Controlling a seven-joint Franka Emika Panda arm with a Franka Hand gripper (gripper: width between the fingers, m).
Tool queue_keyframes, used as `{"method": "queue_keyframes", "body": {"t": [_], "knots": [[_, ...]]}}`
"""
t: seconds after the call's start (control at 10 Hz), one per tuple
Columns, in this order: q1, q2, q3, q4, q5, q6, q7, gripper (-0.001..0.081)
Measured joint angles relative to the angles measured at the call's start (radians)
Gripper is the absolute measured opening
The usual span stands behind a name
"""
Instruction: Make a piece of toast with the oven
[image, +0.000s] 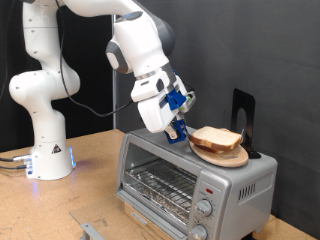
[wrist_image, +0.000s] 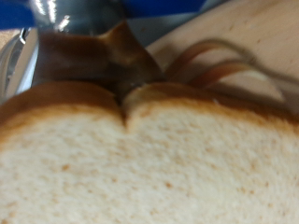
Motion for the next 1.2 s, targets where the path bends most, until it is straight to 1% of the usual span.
{"method": "queue_keyframes", "body": {"t": [0.2,0.3,0.4,0.5,0.7,0.8,0.9,1.1,1.2], "knots": [[0.000,0.012,0.000,0.012,0.003,0.000,-0.011,0.0482],[0.000,0.011,0.000,0.010,0.023,0.000,-0.042,0.0482],[0.000,0.007,0.000,0.002,0.064,0.000,-0.099,0.0482],[0.000,-0.007,-0.002,-0.016,0.115,0.000,-0.164,0.0482],[0.000,-0.067,-0.007,-0.075,0.208,-0.002,-0.277,0.0482],[0.000,-0.108,-0.009,-0.106,0.237,-0.003,-0.314,0.0482],[0.000,-0.149,-0.012,-0.134,0.254,-0.004,-0.337,0.0482],[0.000,-0.227,-0.020,-0.176,0.258,-0.018,-0.345,0.0482],[-0.001,-0.260,-0.026,-0.190,0.256,-0.044,-0.345,0.0482]]}}
